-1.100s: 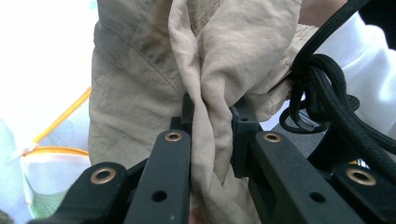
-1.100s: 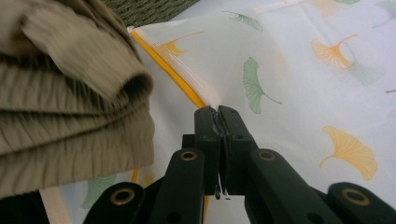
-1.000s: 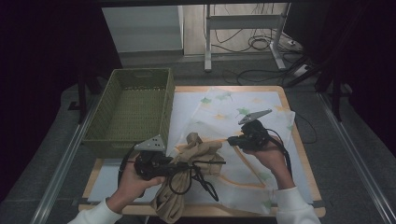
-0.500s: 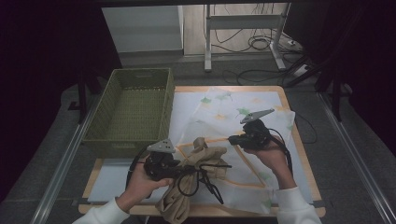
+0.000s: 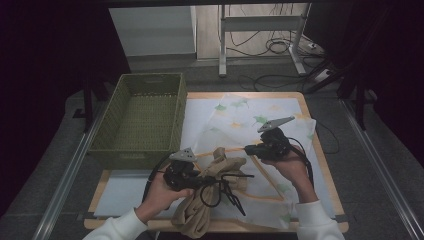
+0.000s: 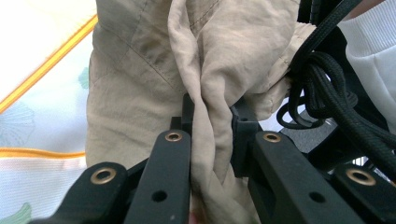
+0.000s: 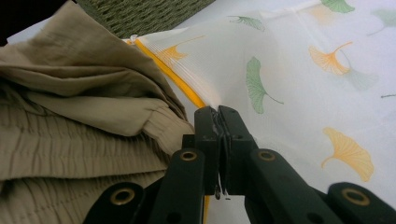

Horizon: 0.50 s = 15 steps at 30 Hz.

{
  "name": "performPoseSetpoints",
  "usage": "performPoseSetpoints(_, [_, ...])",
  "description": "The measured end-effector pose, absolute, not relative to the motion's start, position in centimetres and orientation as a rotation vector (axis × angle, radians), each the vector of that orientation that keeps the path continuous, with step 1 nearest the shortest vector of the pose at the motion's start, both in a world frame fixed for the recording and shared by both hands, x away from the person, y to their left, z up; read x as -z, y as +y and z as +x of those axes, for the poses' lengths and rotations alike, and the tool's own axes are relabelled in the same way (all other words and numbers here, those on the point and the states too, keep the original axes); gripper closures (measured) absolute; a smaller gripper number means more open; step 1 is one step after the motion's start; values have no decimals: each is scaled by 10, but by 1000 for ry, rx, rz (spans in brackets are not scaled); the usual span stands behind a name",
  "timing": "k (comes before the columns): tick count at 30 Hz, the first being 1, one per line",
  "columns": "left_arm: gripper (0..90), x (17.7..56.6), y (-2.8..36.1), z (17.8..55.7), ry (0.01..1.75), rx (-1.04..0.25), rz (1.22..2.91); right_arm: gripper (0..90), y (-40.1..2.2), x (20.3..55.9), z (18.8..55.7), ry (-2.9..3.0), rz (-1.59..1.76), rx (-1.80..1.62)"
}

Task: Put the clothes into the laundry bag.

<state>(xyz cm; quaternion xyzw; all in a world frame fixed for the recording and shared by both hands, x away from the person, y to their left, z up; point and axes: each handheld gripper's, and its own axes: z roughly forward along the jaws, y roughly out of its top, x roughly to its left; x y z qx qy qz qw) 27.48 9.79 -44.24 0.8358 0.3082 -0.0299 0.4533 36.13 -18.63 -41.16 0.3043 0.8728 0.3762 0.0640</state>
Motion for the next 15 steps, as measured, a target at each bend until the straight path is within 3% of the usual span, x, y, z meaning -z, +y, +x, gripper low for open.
performPoseSetpoints(15, [807,451,87,282,764,100,2091,855,-187,410,361,2629,923,-1143])
